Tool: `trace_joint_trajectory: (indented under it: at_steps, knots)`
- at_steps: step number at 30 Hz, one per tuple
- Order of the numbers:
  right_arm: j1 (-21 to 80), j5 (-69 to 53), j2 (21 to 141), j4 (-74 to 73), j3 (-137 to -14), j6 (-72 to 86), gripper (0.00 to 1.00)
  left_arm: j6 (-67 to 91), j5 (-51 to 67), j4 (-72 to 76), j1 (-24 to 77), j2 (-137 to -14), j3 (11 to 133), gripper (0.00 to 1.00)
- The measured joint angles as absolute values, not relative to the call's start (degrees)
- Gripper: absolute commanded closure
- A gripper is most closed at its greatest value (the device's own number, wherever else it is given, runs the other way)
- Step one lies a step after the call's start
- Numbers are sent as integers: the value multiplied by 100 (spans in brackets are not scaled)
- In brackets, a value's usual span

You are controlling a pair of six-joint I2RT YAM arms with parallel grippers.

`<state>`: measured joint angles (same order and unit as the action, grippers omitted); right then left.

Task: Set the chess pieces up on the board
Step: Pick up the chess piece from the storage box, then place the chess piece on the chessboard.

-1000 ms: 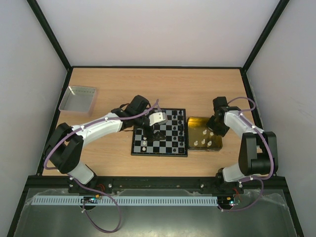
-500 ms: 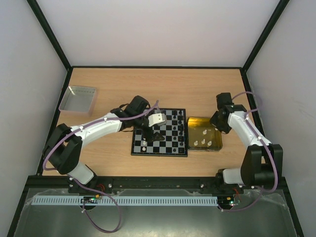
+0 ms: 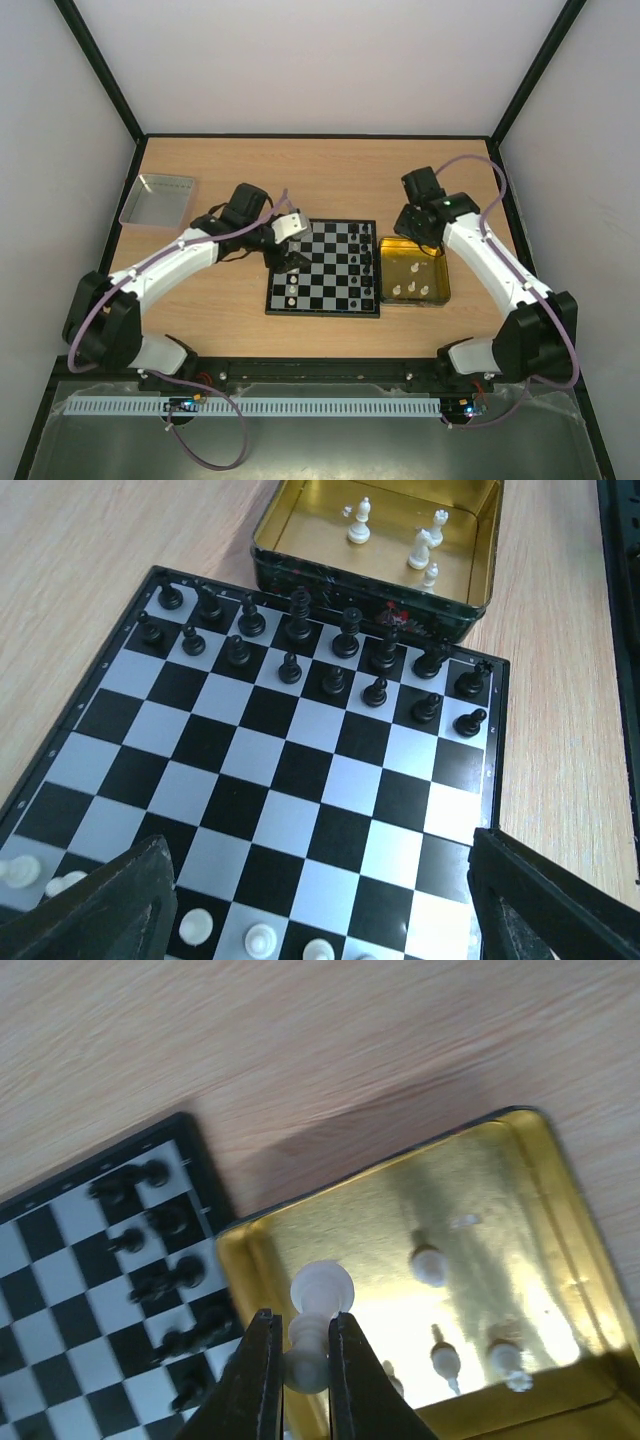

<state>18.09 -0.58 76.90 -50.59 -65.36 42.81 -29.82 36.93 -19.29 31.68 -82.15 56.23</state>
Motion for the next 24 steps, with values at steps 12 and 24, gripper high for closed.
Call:
trace_joint_trajectory:
  at_steps: [12,24]
  knots:
    - [3795,38,8895,-5203,-7920,4724,98,-3055,3570,-2123,2596,-7192,4838,19]
    - [5269,-161,10197,-5194,-8938,5026,98,-3203,3470,-2178,1826,-6340,3730,26]
